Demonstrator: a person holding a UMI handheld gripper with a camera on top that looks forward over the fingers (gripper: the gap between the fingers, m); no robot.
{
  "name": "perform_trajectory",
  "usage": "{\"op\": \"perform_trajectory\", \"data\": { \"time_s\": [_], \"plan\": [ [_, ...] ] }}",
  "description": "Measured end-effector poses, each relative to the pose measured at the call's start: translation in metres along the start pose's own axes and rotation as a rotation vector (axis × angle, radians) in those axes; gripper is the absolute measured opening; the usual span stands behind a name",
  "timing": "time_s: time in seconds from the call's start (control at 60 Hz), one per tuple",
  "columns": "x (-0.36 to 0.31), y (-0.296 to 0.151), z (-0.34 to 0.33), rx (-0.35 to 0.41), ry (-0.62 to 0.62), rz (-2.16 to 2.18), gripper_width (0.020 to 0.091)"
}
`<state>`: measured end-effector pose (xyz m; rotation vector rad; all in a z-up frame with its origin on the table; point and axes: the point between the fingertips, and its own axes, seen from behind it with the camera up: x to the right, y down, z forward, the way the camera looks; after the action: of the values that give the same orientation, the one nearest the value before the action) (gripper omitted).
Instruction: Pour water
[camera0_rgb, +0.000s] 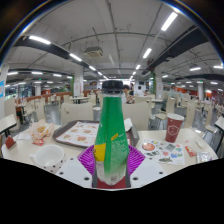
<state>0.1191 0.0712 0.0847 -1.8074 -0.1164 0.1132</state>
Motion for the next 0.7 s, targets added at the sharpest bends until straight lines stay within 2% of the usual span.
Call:
{"op": "perform_trajectory", "data": {
  "time_s": [0.1, 0.133, 0.333, 0.417, 0.533, 0.567, 0.617, 0.633, 0.667, 0.7],
  "plan": [
    [-0.01, 0.023, -0.001, -0.031, -0.044, -0.075, 0.0374],
    [-0.01, 0.02, -0.003, 0.003, -0.04, -0.078, 0.0375],
    [-0.006, 0.023, -0.001, 0.006, -0.043, -0.035, 0.0373],
    [-0.005, 0.022, -0.001, 0.008, -0.046, -0.044, 0.0401],
    [-0.004, 0.024, -0.004, -0.042, -0.051, -0.038, 0.0552],
    [-0.006, 0.03, -0.006, -0.082, -0.06, -0.046, 0.0657],
    [-0.009, 0.036, -0.013, -0.124, -0.081, -0.049, 0.0867],
    [-0.01, 0.036, -0.016, -0.129, -0.085, -0.047, 0.0869],
    [-0.01, 0.033, -0.022, -0.138, -0.088, -0.038, 0.0828],
    [-0.008, 0.031, -0.029, -0.145, -0.079, -0.032, 0.0838]
  ]
}}
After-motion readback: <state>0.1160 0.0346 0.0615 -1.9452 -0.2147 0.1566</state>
